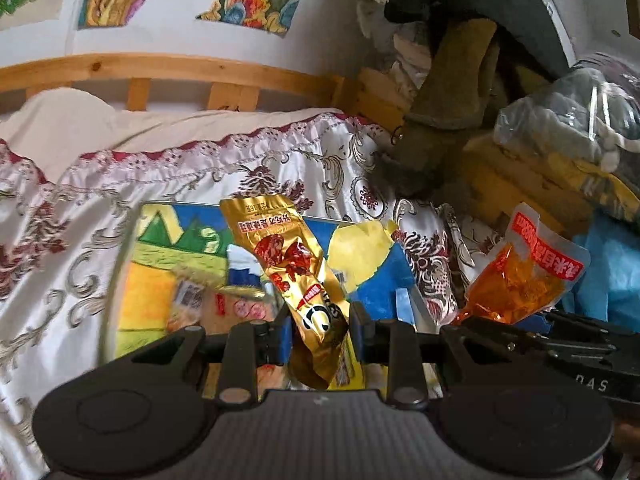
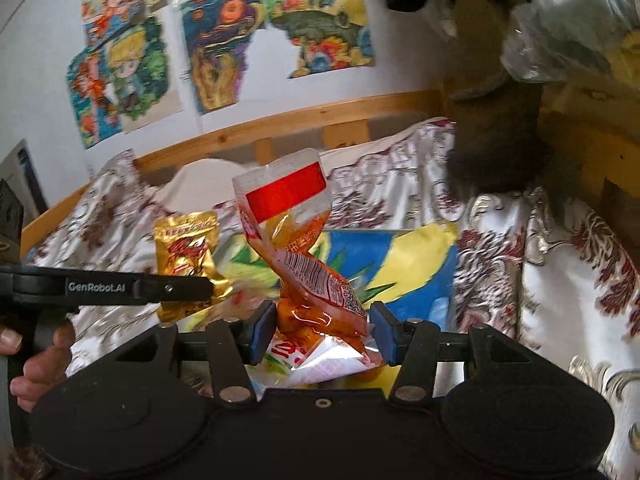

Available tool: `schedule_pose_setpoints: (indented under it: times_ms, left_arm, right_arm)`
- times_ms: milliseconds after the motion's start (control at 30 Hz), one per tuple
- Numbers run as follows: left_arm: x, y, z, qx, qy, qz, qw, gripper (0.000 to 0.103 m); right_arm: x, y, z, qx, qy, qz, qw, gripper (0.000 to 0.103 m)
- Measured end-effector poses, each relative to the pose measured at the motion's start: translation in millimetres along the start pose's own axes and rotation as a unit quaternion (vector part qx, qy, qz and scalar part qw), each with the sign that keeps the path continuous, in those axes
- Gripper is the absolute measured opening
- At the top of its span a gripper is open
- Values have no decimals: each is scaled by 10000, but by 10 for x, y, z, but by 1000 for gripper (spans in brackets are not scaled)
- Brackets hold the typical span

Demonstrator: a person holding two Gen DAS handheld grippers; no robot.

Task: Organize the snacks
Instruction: 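Carry the gold packet with the left tool while the right tool carries the orange packet over the tin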

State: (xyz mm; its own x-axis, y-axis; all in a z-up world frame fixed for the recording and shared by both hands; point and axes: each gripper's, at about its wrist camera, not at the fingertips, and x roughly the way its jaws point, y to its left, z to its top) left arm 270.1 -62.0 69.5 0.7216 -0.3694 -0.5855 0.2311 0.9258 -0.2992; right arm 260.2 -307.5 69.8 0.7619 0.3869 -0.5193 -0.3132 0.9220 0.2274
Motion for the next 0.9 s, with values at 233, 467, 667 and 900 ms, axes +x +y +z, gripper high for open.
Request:
schedule_pose_setpoints:
  times_ms: [233,467,667,900]
  left_arm:
    - [594,23,45,-176,240,-221,9993,31]
    - [1022,13,29,-86,565,-274,9980,31]
    - [1161,13,-5,107,669,-255,9974,31]
    - [1212,40,-17,135,656,-253,9974,32]
  right_arm:
    - [459,-331,3,207,169,-376,9989,53]
    - [826,-484,-93,354,399,-427,9977,53]
    - [1024,-507,-201,344,502,-427,9972,53]
    - [1112,-493,-228,271,522,-458,9972,53]
